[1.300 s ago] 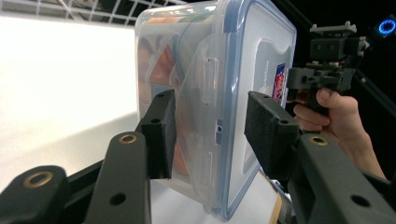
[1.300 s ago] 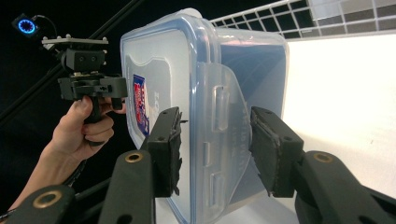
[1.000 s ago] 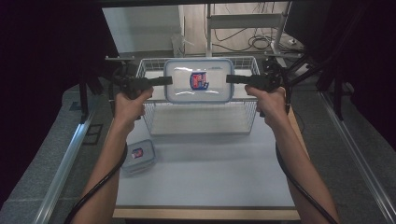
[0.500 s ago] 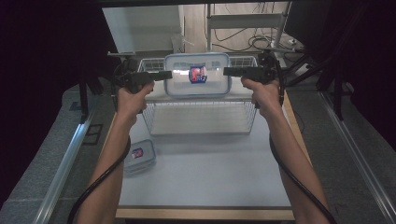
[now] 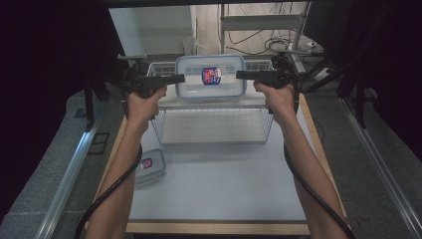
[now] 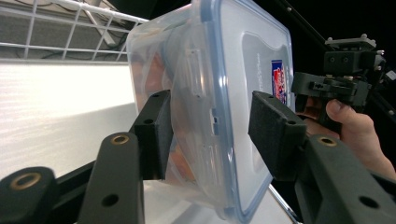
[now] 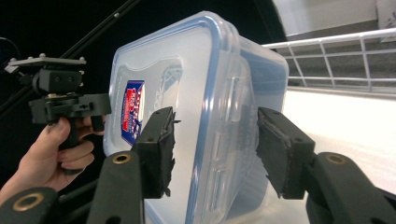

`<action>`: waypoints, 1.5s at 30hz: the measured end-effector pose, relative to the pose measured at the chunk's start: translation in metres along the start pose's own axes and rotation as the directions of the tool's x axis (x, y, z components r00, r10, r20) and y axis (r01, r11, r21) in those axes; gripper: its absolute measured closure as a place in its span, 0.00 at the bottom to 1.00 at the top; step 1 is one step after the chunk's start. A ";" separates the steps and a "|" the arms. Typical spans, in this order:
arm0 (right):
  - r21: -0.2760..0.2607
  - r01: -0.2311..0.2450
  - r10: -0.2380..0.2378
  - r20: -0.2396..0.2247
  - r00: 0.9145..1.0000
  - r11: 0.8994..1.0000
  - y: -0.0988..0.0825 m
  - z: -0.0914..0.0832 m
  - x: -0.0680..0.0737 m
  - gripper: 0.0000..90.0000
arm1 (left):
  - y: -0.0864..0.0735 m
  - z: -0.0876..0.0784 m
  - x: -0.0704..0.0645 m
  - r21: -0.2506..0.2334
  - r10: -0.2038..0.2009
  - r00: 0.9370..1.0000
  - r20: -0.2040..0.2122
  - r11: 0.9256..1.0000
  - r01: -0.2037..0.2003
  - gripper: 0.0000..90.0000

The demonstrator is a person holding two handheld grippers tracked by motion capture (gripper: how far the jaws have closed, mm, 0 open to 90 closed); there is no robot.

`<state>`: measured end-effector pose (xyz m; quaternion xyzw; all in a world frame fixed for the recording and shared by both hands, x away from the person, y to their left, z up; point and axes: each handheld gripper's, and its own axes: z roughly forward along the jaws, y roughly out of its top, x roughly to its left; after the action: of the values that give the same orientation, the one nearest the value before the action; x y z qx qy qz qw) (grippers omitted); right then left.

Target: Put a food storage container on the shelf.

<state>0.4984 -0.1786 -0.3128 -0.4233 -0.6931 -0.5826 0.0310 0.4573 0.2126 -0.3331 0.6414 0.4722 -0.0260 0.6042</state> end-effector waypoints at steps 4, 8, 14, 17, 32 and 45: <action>-0.026 -0.007 0.008 0.032 0.999 1.000 -0.001 0.004 -0.003 0.48 | -0.003 0.005 0.000 -0.001 0.028 0.998 -0.050 1.000 -0.028 0.47; -0.009 0.051 -0.050 0.110 0.993 0.999 -0.003 0.009 -0.001 0.46 | -0.004 0.009 -0.004 -0.001 0.065 0.995 -0.079 0.998 -0.065 0.38; -0.009 0.118 -0.115 0.147 0.982 0.993 -0.003 0.006 0.006 0.43 | -0.007 0.002 -0.009 -0.008 0.111 0.990 -0.083 0.994 -0.112 0.37; -0.015 0.134 -0.131 0.140 0.982 0.991 -0.004 0.002 0.009 0.44 | -0.012 -0.001 -0.014 -0.007 0.150 0.984 -0.094 0.988 -0.152 0.34; 0.037 0.301 -0.303 0.177 0.936 0.953 -0.027 -0.010 0.029 0.26 | -0.052 -0.012 -0.040 0.069 0.402 0.893 -0.204 0.915 -0.396 0.18; 0.068 0.377 -0.383 0.186 0.905 0.924 -0.066 -0.023 0.040 0.16 | -0.099 -0.021 -0.048 0.082 0.428 0.879 -0.211 0.904 -0.420 0.09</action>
<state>0.4214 -0.1730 -0.3355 -0.3351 -0.7707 -0.5223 -0.1448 0.3561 0.1843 -0.3726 0.7381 0.3849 0.1714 0.5270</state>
